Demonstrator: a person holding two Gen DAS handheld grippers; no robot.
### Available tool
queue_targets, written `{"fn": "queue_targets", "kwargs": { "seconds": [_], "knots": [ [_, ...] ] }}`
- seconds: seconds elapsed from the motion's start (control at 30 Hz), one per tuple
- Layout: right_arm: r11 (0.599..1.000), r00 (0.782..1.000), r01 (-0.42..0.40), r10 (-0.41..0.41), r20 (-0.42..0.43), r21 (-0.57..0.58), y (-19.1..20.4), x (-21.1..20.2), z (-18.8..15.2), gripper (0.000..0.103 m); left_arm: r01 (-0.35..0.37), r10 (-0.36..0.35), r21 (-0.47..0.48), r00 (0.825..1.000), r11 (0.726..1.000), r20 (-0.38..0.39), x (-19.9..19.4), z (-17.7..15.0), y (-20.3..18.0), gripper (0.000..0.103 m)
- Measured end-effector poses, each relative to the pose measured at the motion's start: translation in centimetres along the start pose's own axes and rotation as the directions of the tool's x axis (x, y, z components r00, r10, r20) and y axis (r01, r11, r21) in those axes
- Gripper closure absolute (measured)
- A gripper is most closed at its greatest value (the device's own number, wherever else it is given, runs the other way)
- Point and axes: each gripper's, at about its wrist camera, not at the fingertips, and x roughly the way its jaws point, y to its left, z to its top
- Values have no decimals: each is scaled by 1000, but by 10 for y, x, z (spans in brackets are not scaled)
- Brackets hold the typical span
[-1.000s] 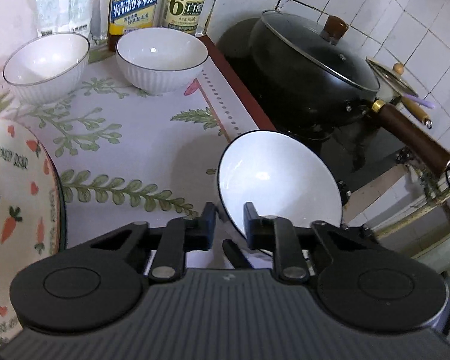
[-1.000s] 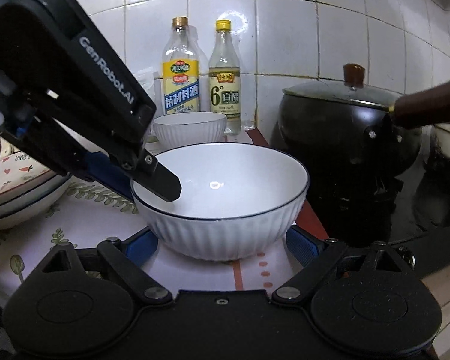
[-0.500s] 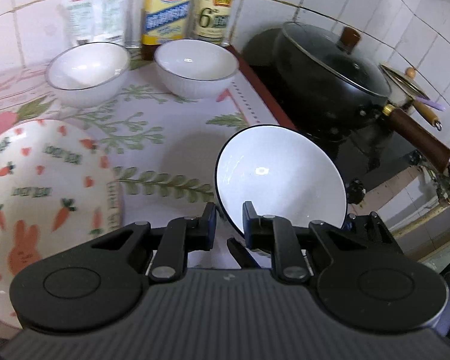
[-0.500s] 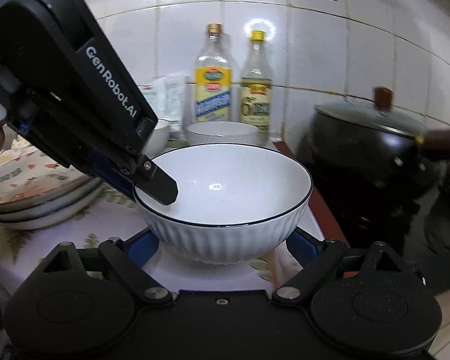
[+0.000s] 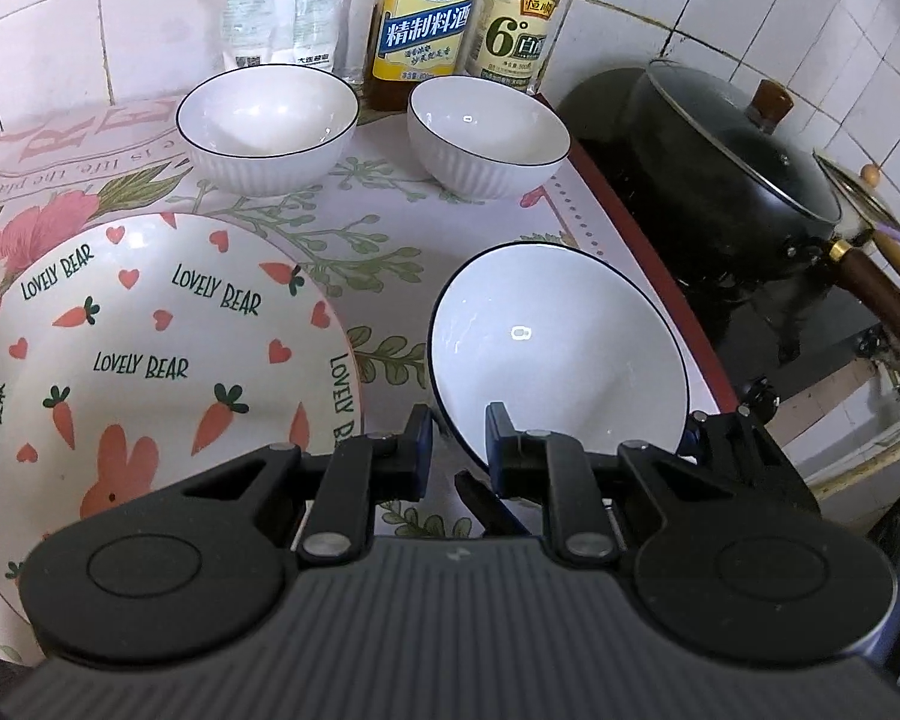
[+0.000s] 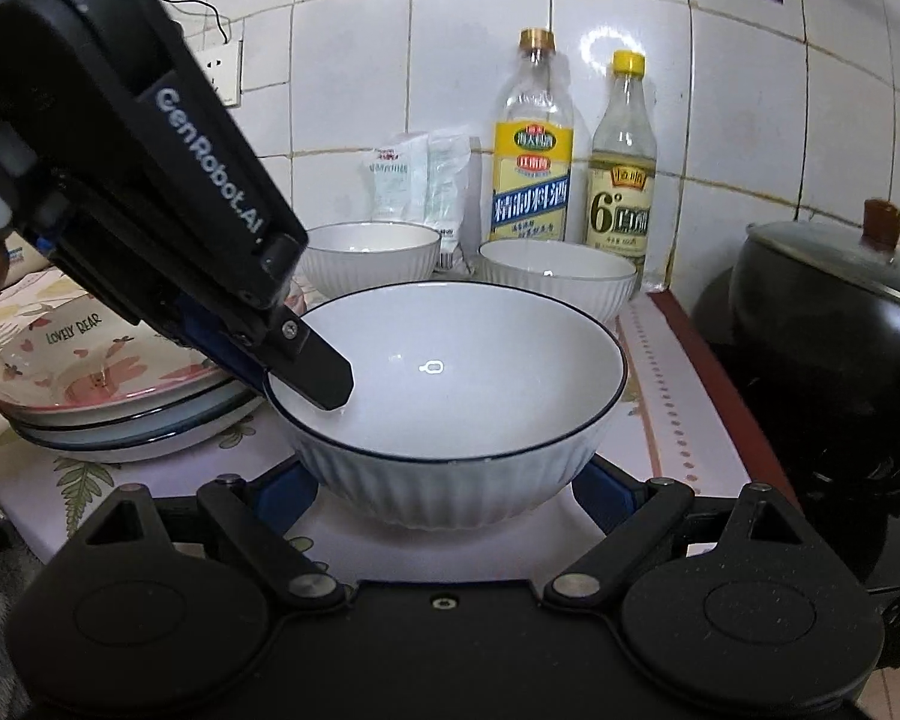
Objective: Organize plates and bowls
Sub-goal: 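Lift the white bowl with both grippers and carry it toward the other bowls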
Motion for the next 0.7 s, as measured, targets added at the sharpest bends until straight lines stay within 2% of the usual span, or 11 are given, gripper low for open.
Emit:
{"fn": "queue_targets", "kwargs": {
  "seconds": [0.17, 0.3, 0.53, 0.63, 0.7],
  "knots": [
    [1000, 999, -20, 20, -34, -1, -3, 9, 1, 9, -32, 32, 7, 999, 999, -26, 5, 1, -2, 86],
    [997, 996, -57, 61, -68, 61, -6, 4, 4, 7, -43, 44, 16, 998, 999, -38, 6, 1, -4, 86],
    [991, 996, -57, 65, -64, 118, -7, -38, 6, 7, -30, 32, 22, 997, 999, -69, -6, 1, -7, 83],
    [975, 986, -105, 127, -105, 194, -16, -50, 11, 7, -25, 28, 35, 996, 999, -86, -17, 5, -10, 82],
    [963, 987, -101, 128, -94, 248, -22, -59, 14, 7, -5, 9, 43, 996, 999, -85, -27, 8, -11, 79]
  ]
}}
